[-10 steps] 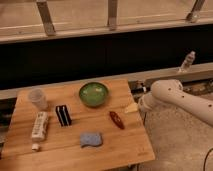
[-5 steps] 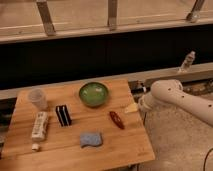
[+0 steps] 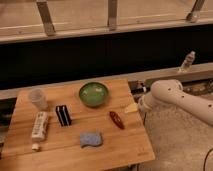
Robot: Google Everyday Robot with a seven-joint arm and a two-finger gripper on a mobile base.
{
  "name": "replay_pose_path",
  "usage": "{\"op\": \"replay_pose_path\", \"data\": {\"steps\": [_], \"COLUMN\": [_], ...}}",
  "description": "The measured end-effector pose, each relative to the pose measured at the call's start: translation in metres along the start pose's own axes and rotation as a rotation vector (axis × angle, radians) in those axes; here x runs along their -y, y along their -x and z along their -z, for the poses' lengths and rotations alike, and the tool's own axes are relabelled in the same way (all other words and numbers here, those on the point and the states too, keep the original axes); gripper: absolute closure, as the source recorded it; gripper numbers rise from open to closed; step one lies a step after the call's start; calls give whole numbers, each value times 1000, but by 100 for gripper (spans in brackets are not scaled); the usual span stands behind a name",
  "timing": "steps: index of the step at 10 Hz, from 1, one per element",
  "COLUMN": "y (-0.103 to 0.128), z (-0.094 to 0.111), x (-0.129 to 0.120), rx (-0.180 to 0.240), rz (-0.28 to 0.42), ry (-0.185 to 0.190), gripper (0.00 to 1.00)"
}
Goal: Knock the eraser over
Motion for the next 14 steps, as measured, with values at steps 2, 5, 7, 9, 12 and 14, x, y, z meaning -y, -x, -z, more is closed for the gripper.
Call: {"op": "replay_pose_path", "data": {"steps": [2, 5, 7, 9, 12, 14], "y": [0, 0, 9, 21, 25, 13], "z": [0, 0, 3, 1, -14, -26], "x": [0, 0, -10, -51, -134, -177], "rx": [0, -4, -25, -51, -104, -137], "rz": [0, 3, 47, 136, 288, 364], "ry": [0, 3, -1, -8, -17, -17], "gripper": [20, 20, 20, 20, 20, 20]}}
